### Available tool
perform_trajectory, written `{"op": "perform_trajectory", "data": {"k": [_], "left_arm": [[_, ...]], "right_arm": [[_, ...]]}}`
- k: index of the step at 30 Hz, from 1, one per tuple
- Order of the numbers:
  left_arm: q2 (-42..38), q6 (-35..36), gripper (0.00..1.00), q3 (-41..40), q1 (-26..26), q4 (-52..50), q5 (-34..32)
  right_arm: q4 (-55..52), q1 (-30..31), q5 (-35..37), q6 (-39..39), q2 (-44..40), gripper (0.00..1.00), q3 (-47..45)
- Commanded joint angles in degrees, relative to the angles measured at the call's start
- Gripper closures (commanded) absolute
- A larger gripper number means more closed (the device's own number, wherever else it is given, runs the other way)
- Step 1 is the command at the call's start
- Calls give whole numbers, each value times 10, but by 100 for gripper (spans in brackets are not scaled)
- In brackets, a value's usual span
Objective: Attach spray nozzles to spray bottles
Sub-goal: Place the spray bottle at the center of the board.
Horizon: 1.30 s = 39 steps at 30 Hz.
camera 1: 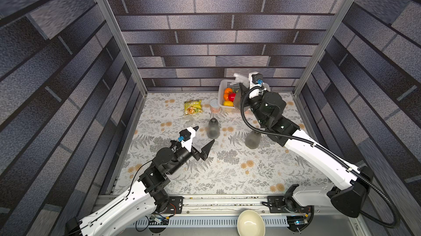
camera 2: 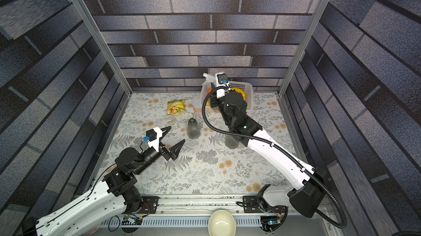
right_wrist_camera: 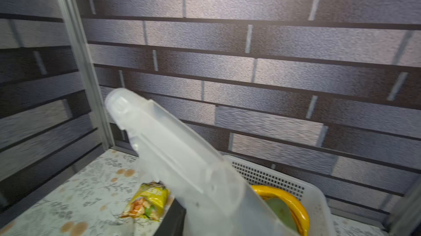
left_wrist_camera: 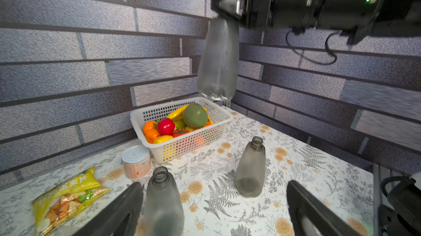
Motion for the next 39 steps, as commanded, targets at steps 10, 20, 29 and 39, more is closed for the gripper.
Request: {"op": "perform_trajectory", "data": {"k": [10,20,29,39], "left_arm": [[19,-21,0,-25,1,74,-43],[43,-30,0,-34,10,108,-24],[50,-36,0,-37,31,119,-6],[59,-36,0,-35,40,123,9]], "right_arm": [[160,-240,23,111,-69,87,-247],[336,-257,37,171,68,85,-332],[372,-257,34,173,183,83,-302],[368,-256,-12,169,218,63,-286]]}}
